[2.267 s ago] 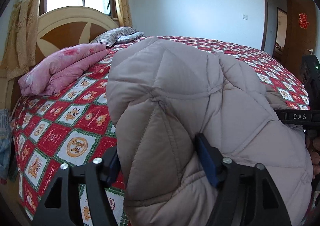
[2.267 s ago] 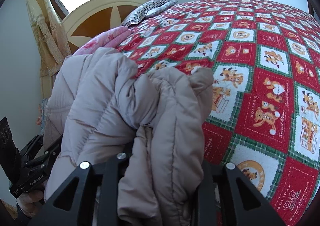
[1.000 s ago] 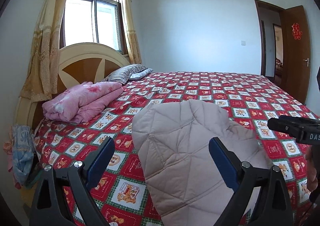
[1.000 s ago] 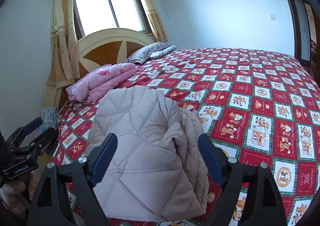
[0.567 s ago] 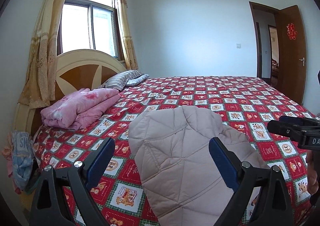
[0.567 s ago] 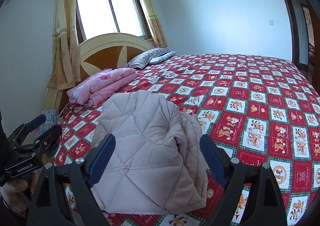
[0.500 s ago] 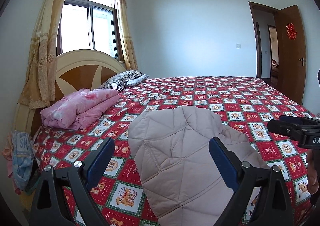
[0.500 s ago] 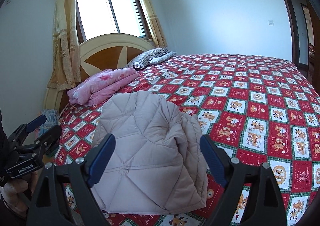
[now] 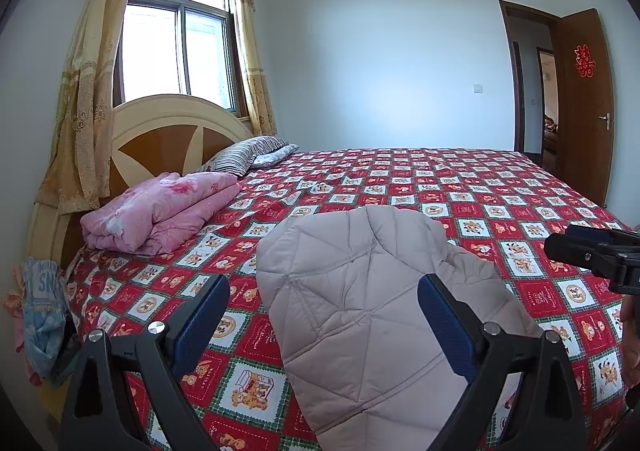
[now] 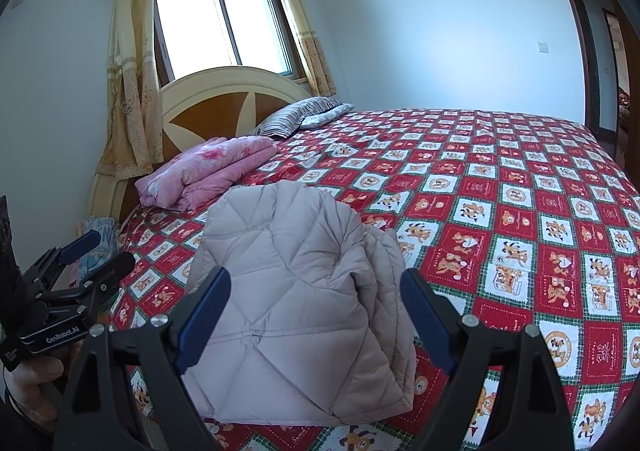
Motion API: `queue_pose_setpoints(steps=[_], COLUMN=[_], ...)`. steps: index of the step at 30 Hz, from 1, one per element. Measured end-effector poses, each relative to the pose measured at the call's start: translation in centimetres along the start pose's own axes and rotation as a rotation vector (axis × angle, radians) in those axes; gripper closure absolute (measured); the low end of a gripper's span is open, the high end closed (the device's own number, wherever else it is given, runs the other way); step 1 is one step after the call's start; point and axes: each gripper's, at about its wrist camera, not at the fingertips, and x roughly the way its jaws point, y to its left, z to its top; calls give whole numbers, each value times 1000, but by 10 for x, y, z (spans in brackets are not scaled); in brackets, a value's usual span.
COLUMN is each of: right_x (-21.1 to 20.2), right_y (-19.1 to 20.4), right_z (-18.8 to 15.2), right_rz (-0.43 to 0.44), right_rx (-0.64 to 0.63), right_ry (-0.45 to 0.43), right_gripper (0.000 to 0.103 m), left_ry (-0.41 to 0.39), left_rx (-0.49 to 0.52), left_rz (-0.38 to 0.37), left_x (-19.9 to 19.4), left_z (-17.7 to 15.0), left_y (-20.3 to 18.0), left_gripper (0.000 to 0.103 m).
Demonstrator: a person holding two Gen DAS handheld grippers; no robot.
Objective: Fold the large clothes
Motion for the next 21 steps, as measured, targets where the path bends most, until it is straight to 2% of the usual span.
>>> queue_pose_setpoints(steps=[21], right_x=[-1], right_y=[3], right_z=[-3], right_rz=[10], right_rx=[6], right_ry=[9], right_gripper=[14], left_ry=[4], left_rx=[1], left_rz=[9], left_x=[2], left_z=[-1], left_y=[3], left_gripper=[8])
